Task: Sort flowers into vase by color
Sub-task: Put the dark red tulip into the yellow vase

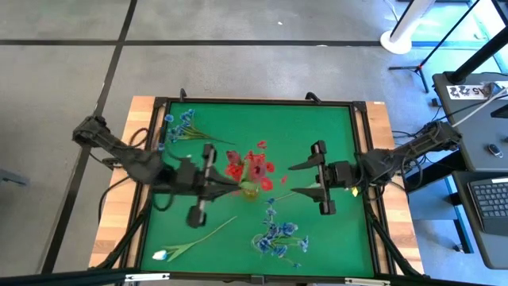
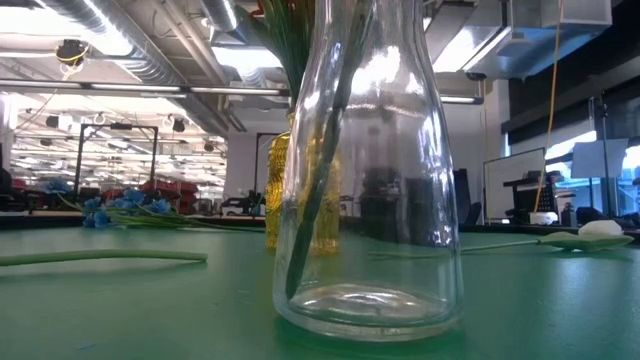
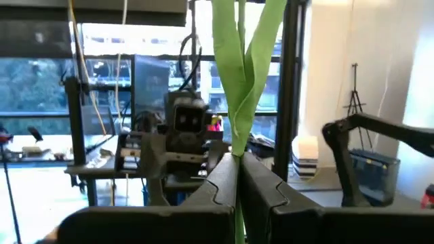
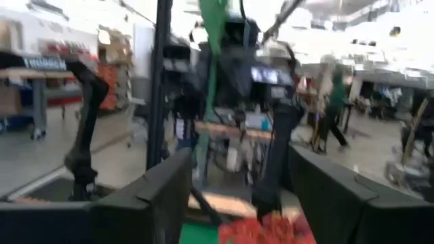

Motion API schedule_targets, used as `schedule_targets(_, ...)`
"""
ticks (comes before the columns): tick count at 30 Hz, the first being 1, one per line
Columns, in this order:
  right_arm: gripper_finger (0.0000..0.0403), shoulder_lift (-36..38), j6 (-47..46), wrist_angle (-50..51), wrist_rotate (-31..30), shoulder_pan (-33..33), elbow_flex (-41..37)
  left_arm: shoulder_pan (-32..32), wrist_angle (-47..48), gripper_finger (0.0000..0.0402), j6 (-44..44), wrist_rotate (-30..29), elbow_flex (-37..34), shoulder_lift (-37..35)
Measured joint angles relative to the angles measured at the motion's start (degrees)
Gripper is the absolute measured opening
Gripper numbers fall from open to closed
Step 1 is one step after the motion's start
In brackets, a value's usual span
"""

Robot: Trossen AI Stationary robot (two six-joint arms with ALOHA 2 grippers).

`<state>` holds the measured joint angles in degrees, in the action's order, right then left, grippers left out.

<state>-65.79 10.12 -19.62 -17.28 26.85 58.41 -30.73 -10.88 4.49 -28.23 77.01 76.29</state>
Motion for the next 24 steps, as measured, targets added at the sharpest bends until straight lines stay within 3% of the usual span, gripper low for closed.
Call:
schedule_targets(6,0.0249,1.1,-0.6,7.1,-8.6,3.6,0.0,-8.2,-0.5,0.0000,6.0,-11.3,-2.2,-0.8)
schedule_targets(12,0.0232,1.1,-0.2,9.8,-11.3,6.4,0.0,-11.0,-18.6,0.0000,9.2,-15.9,-16.4,-1.4)
schedule_targets(15,0.0230,1.1,-0.2,10.1,-11.7,7.1,0.0,-11.0,-36.6,0.0000,11.7,-13.6,-25.9,-1.5)
schedule_targets(21,0.0230,1.1,-0.8,11.9,-12.8,6.9,0.0,-6.6,-73.0,0.0000,14.3,0.4,-43.2,4.0)
schedule_targets(24,0.0230,0.6,-0.8,12.1,-14.9,6.9,0.0,-3.3,-78.6,0.0000,14.3,2.9,-46.0,7.3)
